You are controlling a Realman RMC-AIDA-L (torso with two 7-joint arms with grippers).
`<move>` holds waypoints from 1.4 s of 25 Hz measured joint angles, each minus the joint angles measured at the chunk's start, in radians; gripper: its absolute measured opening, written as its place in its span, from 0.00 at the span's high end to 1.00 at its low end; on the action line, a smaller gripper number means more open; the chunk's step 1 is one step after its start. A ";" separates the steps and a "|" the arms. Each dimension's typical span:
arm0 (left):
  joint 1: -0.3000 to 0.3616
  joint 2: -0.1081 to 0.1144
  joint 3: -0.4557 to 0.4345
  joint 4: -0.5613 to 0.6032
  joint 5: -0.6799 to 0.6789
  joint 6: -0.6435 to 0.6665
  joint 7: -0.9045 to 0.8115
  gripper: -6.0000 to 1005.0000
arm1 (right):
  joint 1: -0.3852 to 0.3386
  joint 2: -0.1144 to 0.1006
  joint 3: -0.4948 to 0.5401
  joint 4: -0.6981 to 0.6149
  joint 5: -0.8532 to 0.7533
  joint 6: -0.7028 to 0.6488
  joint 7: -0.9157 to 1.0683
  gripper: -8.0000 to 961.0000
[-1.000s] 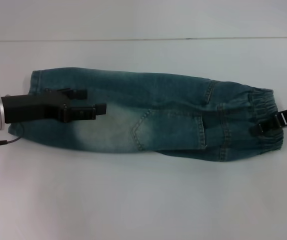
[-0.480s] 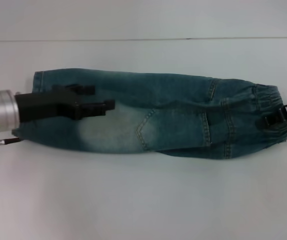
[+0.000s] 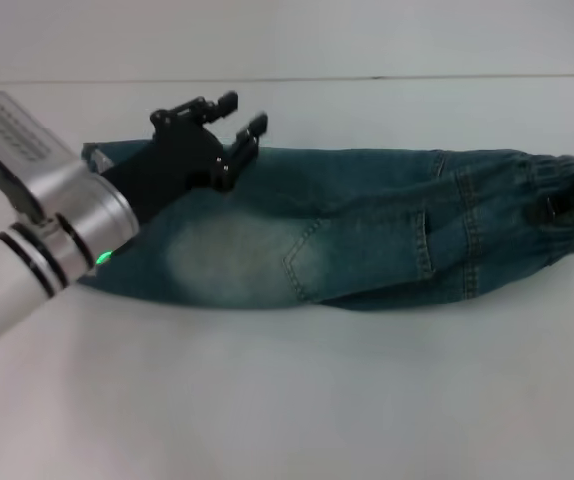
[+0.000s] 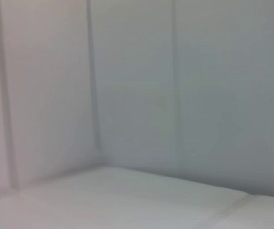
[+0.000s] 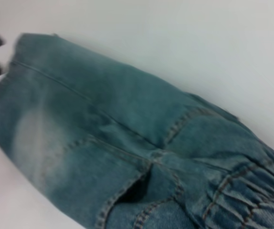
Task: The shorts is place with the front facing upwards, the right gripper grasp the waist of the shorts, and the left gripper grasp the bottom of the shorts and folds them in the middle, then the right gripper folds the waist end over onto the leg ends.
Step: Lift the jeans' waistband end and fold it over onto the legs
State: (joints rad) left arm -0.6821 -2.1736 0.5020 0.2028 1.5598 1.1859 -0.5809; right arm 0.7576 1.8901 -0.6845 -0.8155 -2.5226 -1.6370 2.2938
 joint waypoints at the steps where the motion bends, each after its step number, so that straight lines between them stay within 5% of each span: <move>1: -0.009 0.000 -0.002 -0.040 -0.054 -0.014 0.080 0.44 | 0.004 -0.001 0.005 -0.014 0.005 -0.017 0.006 0.85; 4: -0.055 0.000 -0.061 -0.192 -0.230 -0.056 0.425 0.51 | 0.014 0.000 0.016 -0.056 0.021 -0.070 0.019 0.85; 8: -0.106 -0.001 -0.222 -0.336 -0.279 -0.123 0.815 0.65 | 0.038 0.000 0.035 -0.090 0.064 -0.128 0.035 0.85; 14: -0.147 -0.001 -0.241 -0.435 -0.263 -0.257 1.056 0.89 | 0.074 0.004 0.040 -0.147 0.144 -0.173 0.072 0.85; 19: -0.154 -0.002 -0.244 -0.468 -0.205 -0.328 1.089 0.99 | 0.112 0.011 0.046 -0.183 0.169 -0.182 0.085 0.85; 30: -0.168 -0.002 -0.249 -0.533 -0.148 -0.368 1.051 0.99 | 0.176 0.026 0.047 -0.258 0.232 -0.200 0.115 0.86; 35: -0.169 -0.002 -0.252 -0.534 -0.019 -0.369 0.917 0.99 | 0.199 0.034 0.043 -0.264 0.236 -0.208 0.122 0.86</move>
State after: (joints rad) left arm -0.8516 -2.1758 0.2501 -0.3312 1.5410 0.8168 0.3358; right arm 0.9562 1.9238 -0.6419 -1.0794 -2.2868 -1.8450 2.4156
